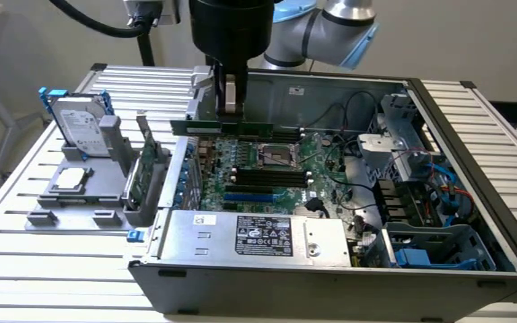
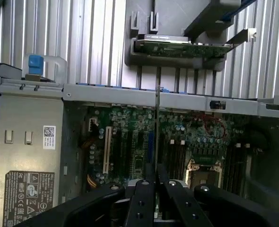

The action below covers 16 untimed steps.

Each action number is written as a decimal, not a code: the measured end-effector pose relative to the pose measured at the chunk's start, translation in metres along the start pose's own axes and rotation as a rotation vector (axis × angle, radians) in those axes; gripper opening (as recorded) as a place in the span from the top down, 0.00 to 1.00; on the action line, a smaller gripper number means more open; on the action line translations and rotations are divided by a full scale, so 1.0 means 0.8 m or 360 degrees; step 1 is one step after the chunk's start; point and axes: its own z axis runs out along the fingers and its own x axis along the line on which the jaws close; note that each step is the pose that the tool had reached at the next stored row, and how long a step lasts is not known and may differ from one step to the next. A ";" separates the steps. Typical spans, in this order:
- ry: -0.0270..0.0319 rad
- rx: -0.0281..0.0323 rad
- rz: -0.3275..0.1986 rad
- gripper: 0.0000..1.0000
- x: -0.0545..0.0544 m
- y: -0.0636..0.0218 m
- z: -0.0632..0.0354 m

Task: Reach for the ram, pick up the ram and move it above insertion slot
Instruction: 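Pick up the ram and move it above insertion slot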

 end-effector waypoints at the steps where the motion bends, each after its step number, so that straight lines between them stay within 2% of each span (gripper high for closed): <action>1: 0.00003 -0.00002 0.0000 0.86 -0.002 -0.005 0.002; 6: 0.00002 -0.00002 0.0000 0.86 -0.018 -0.026 0.011; 16: 0.00004 -0.00001 0.0000 0.86 -0.062 -0.058 0.032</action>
